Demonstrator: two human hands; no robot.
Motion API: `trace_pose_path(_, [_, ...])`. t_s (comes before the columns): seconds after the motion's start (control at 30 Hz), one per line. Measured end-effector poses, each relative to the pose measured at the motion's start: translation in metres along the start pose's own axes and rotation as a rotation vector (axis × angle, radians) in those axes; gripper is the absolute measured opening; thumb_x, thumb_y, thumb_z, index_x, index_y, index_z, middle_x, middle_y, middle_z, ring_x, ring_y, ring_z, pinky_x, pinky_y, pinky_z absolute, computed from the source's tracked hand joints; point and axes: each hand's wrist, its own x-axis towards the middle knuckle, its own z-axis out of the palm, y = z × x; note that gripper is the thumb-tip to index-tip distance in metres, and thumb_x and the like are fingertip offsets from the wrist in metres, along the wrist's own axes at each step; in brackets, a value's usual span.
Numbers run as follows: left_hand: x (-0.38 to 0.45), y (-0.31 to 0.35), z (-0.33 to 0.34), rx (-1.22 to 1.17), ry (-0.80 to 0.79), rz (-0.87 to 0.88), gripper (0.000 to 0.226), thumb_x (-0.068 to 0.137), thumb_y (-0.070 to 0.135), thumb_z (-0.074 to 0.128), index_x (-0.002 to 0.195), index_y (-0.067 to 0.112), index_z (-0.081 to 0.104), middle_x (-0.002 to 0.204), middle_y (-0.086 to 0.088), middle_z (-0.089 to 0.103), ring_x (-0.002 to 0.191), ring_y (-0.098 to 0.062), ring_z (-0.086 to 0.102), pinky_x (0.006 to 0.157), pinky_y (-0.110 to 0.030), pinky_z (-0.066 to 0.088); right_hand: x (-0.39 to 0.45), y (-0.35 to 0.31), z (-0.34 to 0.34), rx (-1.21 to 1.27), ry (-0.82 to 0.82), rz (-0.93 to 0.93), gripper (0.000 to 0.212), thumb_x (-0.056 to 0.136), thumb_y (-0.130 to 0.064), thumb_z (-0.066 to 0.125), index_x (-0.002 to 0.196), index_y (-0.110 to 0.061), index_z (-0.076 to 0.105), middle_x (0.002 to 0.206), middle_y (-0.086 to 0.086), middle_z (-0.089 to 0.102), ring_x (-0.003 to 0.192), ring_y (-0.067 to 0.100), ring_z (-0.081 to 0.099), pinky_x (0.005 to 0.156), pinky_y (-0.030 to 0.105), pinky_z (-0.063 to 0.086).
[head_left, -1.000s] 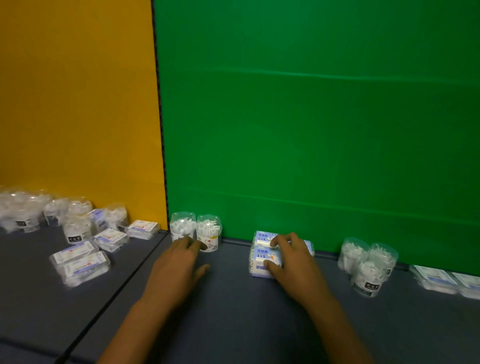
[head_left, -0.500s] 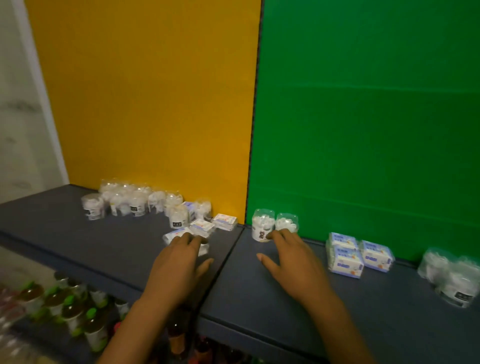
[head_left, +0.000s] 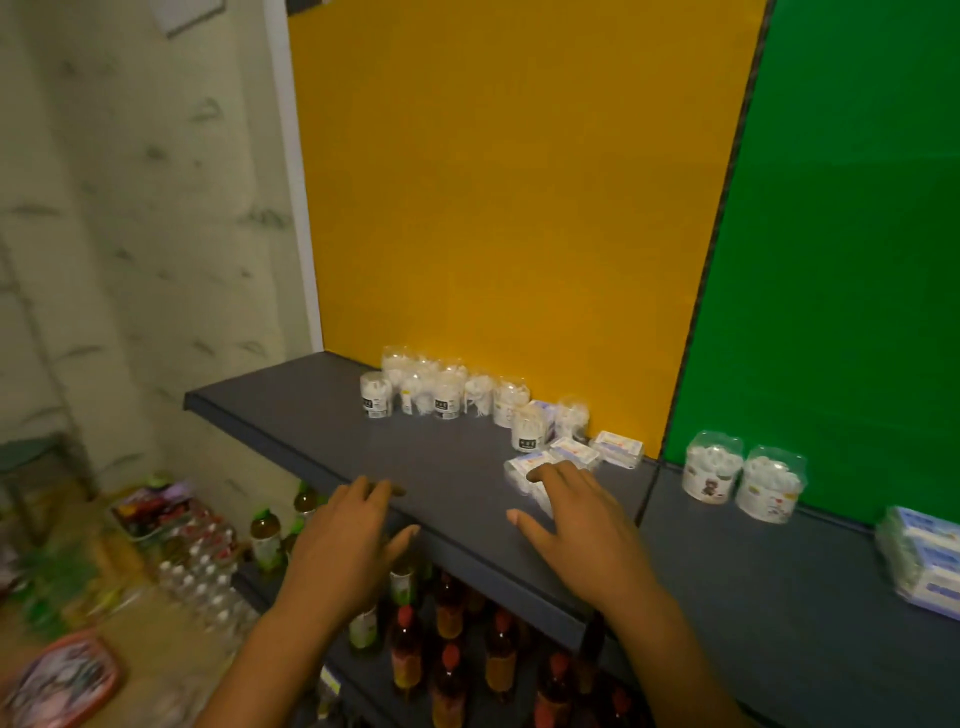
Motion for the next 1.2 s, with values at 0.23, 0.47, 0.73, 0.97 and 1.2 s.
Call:
trace_pose_path(0.23, [0.011,-0.054,-0.003,0.002,0.018,-0.079,0.047,0.086,0.053,0.054,0.126,0.026,0.052,0.122,0.002,0.055,0.108,-0.018,0.055,0.084,-0.032,0.05,0.05,-0.03,0.028,0.019,-0.031,-0.054,0.048,0.094,-0.058,0.046,0.133,-0.029,0.042,0.133,-0.008,0.045,0.123,0.013,0.044,0.095,0.031,0.043])
trace_pose_path(0.47, [0.054,-0.099,0.014,0.002,0.032,-0.119,0.048,0.088,0.054,0.054,0.128,0.028,0.05,0.127,0.004,0.052,0.114,-0.017,0.052,0.089,-0.03,0.049,0.115,-0.043,0.07,0.053,-0.024,-0.091,0.049,0.094,-0.057,0.046,0.134,-0.028,0.043,0.133,-0.009,0.046,0.122,0.013,0.046,0.094,0.03,0.044])
trace_pose_path(0.73, [0.146,-0.15,0.024,0.0,0.043,-0.123,0.047,0.089,0.054,0.051,0.13,0.032,0.046,0.129,0.006,0.049,0.115,-0.014,0.053,0.09,-0.031,0.05,0.209,-0.046,0.109,0.089,0.008,-0.077,0.047,0.094,-0.056,0.047,0.132,-0.028,0.042,0.133,-0.005,0.047,0.123,0.016,0.048,0.095,0.031,0.044])
trace_pose_path(0.97, [0.2,-0.185,0.057,-0.1,0.003,-0.129,0.046,0.089,0.048,0.056,0.13,0.034,0.045,0.13,0.007,0.048,0.113,-0.012,0.053,0.087,-0.028,0.049,0.254,-0.049,0.147,0.094,0.003,-0.052,0.045,0.094,-0.053,0.05,0.131,-0.028,0.044,0.131,-0.006,0.048,0.12,0.015,0.048,0.095,0.032,0.046])
trace_pose_path(1.2, [0.242,-0.218,0.084,-0.215,-0.047,-0.066,0.049,0.087,0.046,0.059,0.132,0.032,0.044,0.132,0.006,0.048,0.112,-0.012,0.054,0.09,-0.031,0.05,0.277,-0.052,0.161,0.065,-0.05,0.053,0.047,0.094,-0.05,0.053,0.134,-0.029,0.042,0.136,-0.006,0.046,0.122,0.013,0.047,0.1,0.03,0.045])
